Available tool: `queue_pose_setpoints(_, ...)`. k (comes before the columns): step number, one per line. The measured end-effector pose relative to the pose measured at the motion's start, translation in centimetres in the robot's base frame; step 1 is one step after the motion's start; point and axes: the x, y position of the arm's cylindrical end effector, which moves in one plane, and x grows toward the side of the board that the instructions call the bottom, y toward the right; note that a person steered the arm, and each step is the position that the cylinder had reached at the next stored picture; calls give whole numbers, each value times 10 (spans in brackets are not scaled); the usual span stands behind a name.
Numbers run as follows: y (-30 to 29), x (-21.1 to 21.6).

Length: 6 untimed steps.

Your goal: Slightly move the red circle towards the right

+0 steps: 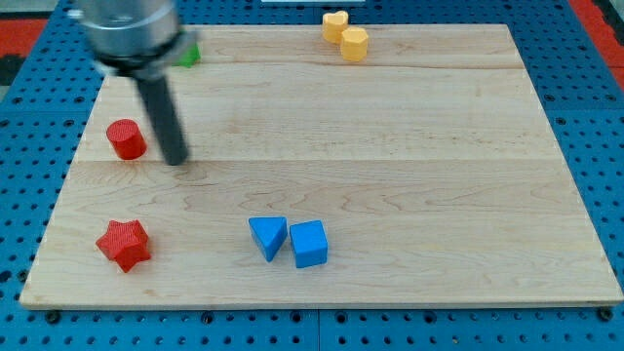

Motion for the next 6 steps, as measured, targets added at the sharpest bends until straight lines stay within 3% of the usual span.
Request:
queue_pose_setpoints(1,-46,20)
queue_pose_setpoints(2,-96,-3)
queue_pose_setpoints(3,-98,-27)
queue_pose_setpoints(4,-3,-23)
queue_pose_setpoints(5,41,-23)
queue_pose_setpoints(6,-8,-30)
